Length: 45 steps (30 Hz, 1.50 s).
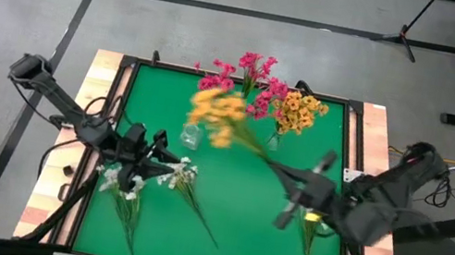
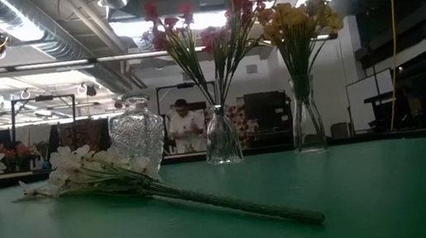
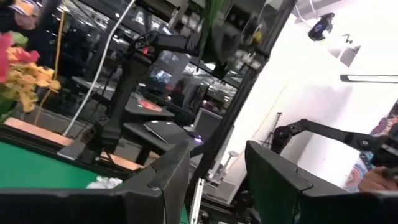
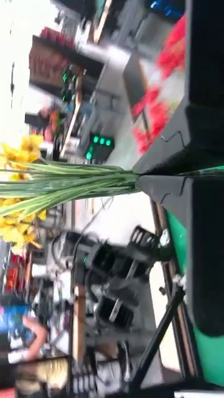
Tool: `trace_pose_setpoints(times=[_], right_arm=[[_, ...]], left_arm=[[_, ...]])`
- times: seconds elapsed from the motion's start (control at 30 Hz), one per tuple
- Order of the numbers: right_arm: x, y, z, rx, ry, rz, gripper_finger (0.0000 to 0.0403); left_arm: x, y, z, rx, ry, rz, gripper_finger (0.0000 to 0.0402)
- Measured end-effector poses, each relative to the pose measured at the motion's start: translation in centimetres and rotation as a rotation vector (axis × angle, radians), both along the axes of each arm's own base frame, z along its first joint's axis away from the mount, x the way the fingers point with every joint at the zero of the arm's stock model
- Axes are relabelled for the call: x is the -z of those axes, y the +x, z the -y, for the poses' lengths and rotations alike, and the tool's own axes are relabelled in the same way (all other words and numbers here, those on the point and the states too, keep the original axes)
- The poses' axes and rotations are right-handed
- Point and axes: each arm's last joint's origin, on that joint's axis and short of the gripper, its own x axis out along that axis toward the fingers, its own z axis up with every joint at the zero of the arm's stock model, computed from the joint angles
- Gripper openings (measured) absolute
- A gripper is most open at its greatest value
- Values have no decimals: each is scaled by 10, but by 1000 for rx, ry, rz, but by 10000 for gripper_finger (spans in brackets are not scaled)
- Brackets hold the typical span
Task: Sort flowers into vase by color
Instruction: Put the yellow flower into the right transparent vase
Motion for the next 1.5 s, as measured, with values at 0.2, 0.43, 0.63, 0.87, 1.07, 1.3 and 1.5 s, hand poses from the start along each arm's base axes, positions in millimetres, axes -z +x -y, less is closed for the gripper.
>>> trace_pose_setpoints(times=[0.2, 0.43, 0.63, 0.87, 1.07, 1.3, 1.5], right_arm=[[46, -46, 9, 4, 144, 119, 1], [103, -42, 27, -226, 168, 407, 1], [147, -42, 49, -335, 223, 655, 1], [161, -33, 49, -346, 252, 612, 1], [168, -27, 44, -399, 256, 600, 1], [179, -18, 42, -424, 266, 580, 1], [182, -7, 52, -457, 284, 610, 1]], left_arm=[[5, 14, -6, -53, -13, 28, 153], [20, 47, -9, -11, -41, 109, 153], [13, 95, 2, 31, 53, -53, 153], [-17, 142, 15, -2, 210, -312, 153], [-38, 156, 16, -26, 220, -250, 153], [-46, 162, 2, -21, 189, -165, 153], [-45, 165, 0, 11, 171, -143, 153]])
